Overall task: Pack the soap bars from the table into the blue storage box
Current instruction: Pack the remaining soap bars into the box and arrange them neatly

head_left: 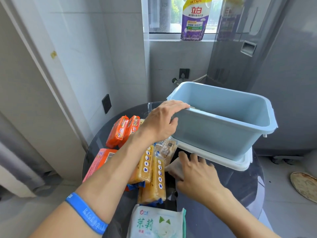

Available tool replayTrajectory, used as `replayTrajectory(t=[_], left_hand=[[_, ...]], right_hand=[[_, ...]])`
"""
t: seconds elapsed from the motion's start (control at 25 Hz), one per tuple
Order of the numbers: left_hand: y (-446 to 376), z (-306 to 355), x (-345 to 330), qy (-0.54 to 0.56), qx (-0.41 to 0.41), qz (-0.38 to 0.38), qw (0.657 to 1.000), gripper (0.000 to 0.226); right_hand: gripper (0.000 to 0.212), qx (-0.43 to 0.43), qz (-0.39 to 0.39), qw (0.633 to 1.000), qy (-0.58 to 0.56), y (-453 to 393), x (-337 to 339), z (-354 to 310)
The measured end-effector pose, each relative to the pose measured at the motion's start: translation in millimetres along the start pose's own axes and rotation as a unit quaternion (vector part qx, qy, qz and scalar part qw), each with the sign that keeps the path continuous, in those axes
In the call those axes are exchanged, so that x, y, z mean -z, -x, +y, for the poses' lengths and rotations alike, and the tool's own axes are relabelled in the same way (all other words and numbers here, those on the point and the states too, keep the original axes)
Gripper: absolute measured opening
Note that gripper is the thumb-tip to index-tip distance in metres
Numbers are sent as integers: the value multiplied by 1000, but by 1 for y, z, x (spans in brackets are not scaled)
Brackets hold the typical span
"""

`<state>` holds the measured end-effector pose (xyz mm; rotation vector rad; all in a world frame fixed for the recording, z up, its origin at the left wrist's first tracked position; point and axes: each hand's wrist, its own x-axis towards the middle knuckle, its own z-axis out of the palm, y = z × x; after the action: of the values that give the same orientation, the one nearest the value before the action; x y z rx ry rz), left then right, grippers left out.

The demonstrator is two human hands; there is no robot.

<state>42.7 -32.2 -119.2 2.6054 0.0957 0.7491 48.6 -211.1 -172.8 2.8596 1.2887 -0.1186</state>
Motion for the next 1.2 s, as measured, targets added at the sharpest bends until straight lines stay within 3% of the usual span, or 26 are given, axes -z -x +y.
replayTrajectory(t=[0.08,0.16,0.24,0.36,0.52,0.68,0.76,0.92,0.96,1.0,1.04,1.08,1.16,1.2], left_hand=[[0,-1,1,7,-1,1,1000,54],[-2,-3,4,25,0,8,1000,56],[-2,-4,6,32,0,8,999,56],[-1,-4,6,30,-12,0,999,57],[-1,-7,6,33,-16,0,999,57],[-3,0,7,48,-9,15,999,44],[-4,8,12,95,-11,37,995,29],[-8,28,39,301,-14,-96,949,55],[-8,32,42,319,-24,-104,942,53],[-10,36,43,315,-38,-88,944,50],[-12,40,41,305,-53,-60,949,48],[-14,44,39,301,-63,-33,951,46],[-22,52,34,299,-74,-10,951,43],[-28,55,34,291,-80,-5,953,44]], right_hand=[[48,14,82,997,-8,1,8,5],[38,63,147,980,-116,7,10,-4],[46,70,81,958,-265,11,10,-22],[65,48,-68,937,-339,20,3,-42],[57,-49,-86,870,-482,15,17,-14],[32,-95,-23,811,-577,11,60,40],[33,-111,-5,759,-641,10,76,58],[27,-95,-90,550,-825,12,100,73],[21,-77,-118,508,-850,13,106,73],[18,-61,-134,489,-860,13,111,73],[20,-56,-133,500,-854,11,117,75],[26,-60,-96,555,-824,10,124,80],[35,-64,87,720,-685,8,141,99],[33,-32,179,783,-594,9,154,109]])
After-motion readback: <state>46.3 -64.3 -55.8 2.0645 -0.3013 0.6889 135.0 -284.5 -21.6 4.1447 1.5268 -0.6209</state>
